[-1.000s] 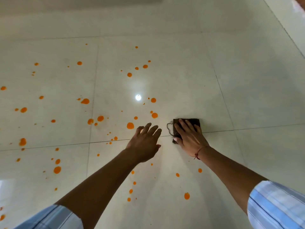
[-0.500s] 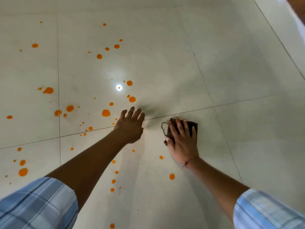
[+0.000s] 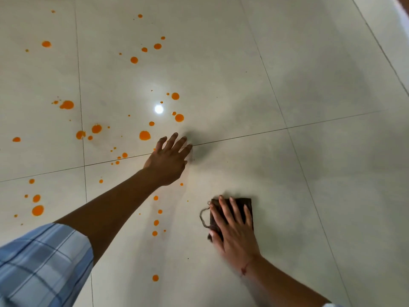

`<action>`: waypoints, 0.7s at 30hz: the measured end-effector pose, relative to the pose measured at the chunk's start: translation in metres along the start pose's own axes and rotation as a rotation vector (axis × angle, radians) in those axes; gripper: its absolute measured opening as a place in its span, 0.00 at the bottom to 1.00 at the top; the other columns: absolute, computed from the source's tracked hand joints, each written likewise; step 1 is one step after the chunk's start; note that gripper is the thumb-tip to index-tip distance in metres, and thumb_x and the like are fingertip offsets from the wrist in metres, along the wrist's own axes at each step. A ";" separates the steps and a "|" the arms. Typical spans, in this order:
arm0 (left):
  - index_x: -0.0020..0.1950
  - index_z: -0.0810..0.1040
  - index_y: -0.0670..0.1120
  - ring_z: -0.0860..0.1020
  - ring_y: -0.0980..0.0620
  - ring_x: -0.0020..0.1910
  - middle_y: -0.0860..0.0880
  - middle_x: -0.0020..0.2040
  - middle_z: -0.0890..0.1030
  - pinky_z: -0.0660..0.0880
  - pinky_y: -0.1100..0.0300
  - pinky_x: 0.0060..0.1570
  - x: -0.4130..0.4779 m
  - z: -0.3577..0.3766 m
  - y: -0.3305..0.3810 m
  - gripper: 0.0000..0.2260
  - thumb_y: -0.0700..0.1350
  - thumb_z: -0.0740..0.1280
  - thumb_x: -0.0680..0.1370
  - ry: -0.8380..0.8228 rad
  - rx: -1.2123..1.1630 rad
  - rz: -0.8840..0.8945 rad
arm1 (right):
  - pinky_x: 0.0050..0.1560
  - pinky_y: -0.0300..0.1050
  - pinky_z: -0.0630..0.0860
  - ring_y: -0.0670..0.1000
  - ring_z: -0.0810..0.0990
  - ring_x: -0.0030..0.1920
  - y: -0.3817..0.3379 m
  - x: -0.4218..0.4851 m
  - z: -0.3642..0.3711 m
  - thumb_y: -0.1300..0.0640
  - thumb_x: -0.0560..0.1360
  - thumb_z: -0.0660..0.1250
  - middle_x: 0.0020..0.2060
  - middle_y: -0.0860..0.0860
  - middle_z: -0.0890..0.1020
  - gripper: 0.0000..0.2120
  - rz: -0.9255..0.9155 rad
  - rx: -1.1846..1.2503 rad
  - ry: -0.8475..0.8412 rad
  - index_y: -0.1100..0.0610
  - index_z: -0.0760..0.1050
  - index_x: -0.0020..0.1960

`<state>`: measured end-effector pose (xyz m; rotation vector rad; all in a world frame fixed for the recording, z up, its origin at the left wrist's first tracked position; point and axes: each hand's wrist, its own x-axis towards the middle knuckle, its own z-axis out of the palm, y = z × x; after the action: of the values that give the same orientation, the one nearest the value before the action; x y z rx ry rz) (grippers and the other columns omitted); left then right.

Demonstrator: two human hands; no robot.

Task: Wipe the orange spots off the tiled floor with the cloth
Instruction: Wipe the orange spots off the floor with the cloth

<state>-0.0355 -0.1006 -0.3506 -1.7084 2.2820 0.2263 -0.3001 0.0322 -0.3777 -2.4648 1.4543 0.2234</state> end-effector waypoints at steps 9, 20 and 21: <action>0.77 0.59 0.46 0.52 0.43 0.77 0.45 0.78 0.59 0.49 0.46 0.72 -0.046 0.008 -0.049 0.24 0.51 0.55 0.82 0.037 0.016 0.002 | 0.74 0.62 0.50 0.58 0.54 0.78 -0.045 0.151 -0.033 0.41 0.78 0.52 0.79 0.51 0.57 0.30 0.179 0.048 0.132 0.49 0.56 0.78; 0.79 0.50 0.47 0.45 0.42 0.78 0.47 0.79 0.49 0.45 0.44 0.73 -0.048 0.002 -0.052 0.25 0.47 0.51 0.82 -0.091 0.083 0.029 | 0.74 0.62 0.49 0.57 0.54 0.78 -0.073 0.175 -0.039 0.40 0.77 0.54 0.79 0.52 0.57 0.32 0.149 0.026 0.129 0.49 0.55 0.79; 0.79 0.50 0.47 0.44 0.42 0.78 0.47 0.80 0.49 0.45 0.45 0.73 -0.049 0.003 -0.054 0.25 0.47 0.51 0.82 -0.096 0.095 0.037 | 0.74 0.62 0.50 0.57 0.55 0.77 -0.085 0.160 -0.030 0.40 0.77 0.54 0.79 0.51 0.57 0.32 0.050 0.031 0.123 0.50 0.56 0.78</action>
<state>0.0297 -0.0707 -0.3354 -1.5747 2.2195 0.1996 -0.1484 -0.0706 -0.3790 -2.4586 1.5581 0.0592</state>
